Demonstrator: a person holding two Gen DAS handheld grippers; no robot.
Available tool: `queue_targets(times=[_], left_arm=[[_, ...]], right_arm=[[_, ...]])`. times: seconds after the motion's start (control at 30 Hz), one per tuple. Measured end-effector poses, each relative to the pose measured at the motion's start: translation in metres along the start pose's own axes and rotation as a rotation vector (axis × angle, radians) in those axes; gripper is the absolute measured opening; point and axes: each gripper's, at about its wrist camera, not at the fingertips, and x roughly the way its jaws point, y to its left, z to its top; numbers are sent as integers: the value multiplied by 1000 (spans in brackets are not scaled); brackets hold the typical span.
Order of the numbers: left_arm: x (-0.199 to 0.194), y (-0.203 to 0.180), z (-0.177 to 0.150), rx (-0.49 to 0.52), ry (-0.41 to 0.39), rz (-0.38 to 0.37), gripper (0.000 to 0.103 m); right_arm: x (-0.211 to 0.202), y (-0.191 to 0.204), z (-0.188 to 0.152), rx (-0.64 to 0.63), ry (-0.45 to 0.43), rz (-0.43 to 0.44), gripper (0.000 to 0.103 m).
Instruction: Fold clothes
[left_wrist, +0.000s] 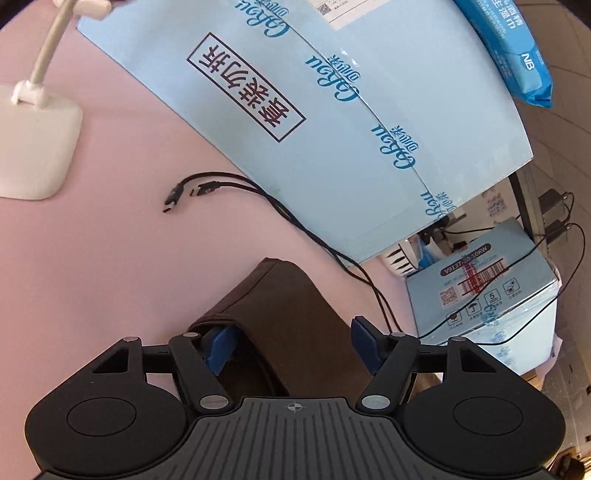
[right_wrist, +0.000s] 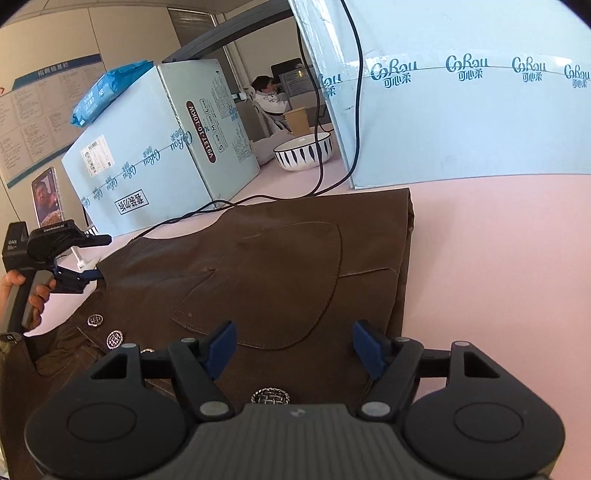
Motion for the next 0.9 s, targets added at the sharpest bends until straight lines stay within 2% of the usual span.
queue_targets(times=[0.07, 0.1, 0.17, 0.23, 0.27, 0.33, 0.4, 0.47, 0.53, 0.57, 0.63, 0.77, 0.87, 0.9], left_arm=[[-19, -16, -4, 115, -44, 58, 78], [-34, -32, -9, 220, -113, 130, 78], [-53, -55, -17, 364, -199, 202, 80], [-61, -69, -20, 439, -202, 179, 81], [-62, -76, -21, 461, -173, 115, 82], [-51, -83, -20, 444, -79, -34, 82], [-16, -89, -26, 403, 102, -179, 82], [8, -93, -36, 408, 188, -201, 82], [43, -88, -43, 390, 258, -151, 82], [54, -83, -44, 373, 261, -110, 81], [61, -73, -40, 363, 220, -134, 81], [49, -47, -14, 321, 134, -23, 81], [32, -24, 0, 241, 110, -36, 80], [18, -18, 2, 217, 80, -34, 80]], right_arm=[[1, 3, 0, -19, 1, 0, 81], [2, 4, 0, -27, 4, 0, 84], [4, 6, 1, -38, 7, 1, 86], [4, 8, 0, -49, 6, -2, 87], [4, 9, -1, -51, 5, -2, 87], [4, 8, -1, -50, 3, 1, 87], [3, 6, -1, -37, -2, 11, 87], [3, 4, -2, -30, -5, 17, 87], [2, 4, -2, -25, -7, 21, 87], [2, 3, -2, -24, -7, 22, 87], [2, 4, -2, -27, -7, 21, 87], [2, 4, -2, -24, -8, 24, 88], [1, 2, -3, -15, -11, 34, 88], [1, 1, -3, -13, -12, 36, 89]])
